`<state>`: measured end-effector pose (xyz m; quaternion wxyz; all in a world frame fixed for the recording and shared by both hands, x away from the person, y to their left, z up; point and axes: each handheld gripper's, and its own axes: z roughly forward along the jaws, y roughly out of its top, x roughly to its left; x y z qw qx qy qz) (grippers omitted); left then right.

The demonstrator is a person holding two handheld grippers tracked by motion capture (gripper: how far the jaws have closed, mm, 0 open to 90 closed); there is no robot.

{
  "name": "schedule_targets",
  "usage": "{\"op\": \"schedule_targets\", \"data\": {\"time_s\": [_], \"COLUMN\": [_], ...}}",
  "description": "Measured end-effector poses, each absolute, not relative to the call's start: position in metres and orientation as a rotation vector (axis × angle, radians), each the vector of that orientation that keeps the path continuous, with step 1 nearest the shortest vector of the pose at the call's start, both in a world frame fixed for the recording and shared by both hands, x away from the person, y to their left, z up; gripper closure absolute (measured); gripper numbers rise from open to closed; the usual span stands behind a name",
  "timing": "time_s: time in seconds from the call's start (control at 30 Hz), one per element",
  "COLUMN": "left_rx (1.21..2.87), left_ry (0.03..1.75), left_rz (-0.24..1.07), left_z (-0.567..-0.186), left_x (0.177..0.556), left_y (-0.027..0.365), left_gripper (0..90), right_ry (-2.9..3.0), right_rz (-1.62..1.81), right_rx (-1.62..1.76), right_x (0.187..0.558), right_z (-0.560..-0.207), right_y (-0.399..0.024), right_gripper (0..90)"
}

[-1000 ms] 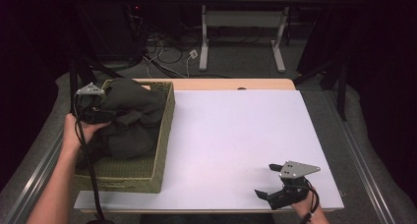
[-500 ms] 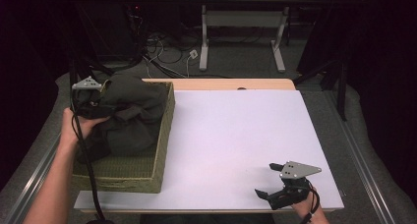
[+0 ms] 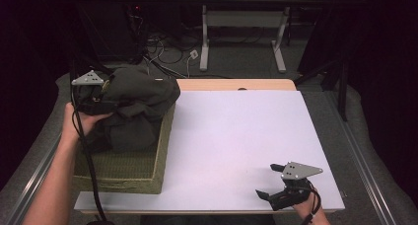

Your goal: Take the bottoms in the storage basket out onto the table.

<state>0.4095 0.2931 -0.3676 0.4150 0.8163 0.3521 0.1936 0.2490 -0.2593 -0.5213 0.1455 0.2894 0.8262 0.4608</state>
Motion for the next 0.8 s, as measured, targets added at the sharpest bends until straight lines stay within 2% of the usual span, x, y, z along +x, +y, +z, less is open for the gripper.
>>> {"op": "schedule_targets", "data": {"time_s": [0.5,0.8], "left_rx": [2.067,2.062], "left_ry": [0.812,0.742], "left_rz": [0.514,0.483], "left_z": [-0.351,-0.339], "left_x": [0.406,0.405], "left_y": [0.279,0.265], "left_gripper": [58.5,58.5], "right_ry": [2.391,2.394], "right_rz": [1.310,1.310], "right_rx": [0.842,0.849], "right_x": [0.247,0.247], "right_z": [-0.521,-0.521], "right_y": [-0.259,-0.259], "right_gripper": [1.5,1.5]}}
